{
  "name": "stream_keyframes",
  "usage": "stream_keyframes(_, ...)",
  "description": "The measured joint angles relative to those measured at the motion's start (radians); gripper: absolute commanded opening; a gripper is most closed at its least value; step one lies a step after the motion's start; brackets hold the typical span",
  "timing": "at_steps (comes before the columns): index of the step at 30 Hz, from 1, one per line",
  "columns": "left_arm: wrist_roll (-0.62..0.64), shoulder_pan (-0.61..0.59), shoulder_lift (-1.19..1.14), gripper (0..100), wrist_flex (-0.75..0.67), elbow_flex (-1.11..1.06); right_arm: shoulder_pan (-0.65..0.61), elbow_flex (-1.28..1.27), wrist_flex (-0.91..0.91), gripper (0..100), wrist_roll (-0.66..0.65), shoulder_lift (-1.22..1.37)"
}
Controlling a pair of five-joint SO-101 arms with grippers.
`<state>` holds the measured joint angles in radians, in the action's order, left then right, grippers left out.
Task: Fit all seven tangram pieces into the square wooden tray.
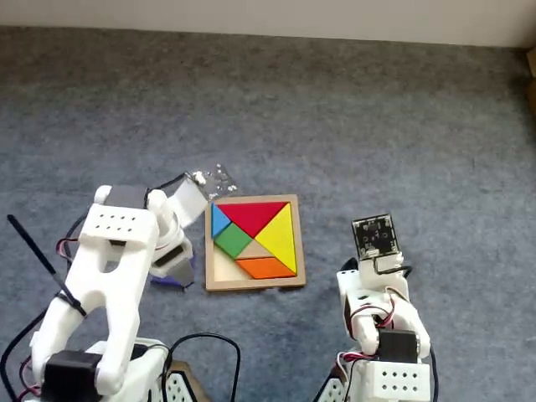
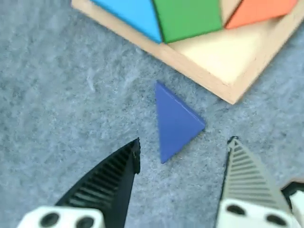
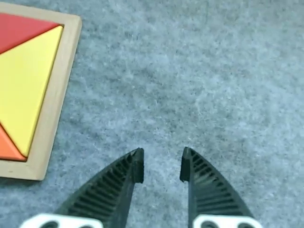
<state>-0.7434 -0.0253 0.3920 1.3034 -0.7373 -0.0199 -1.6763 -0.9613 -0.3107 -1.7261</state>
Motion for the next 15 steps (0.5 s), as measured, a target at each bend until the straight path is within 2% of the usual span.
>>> stream_keyframes(9, 0.078, -0.028, 0.0, 29, -0.281, -0.252, 0.0, 0.0, 0.0, 13.9, 0.0, 0.0)
stream_keyframes(15, 0.081, -0.029, 0.0, 26, -0.334, -0.278, 0.0, 0.0, 0.0, 13.9, 0.0, 0.0)
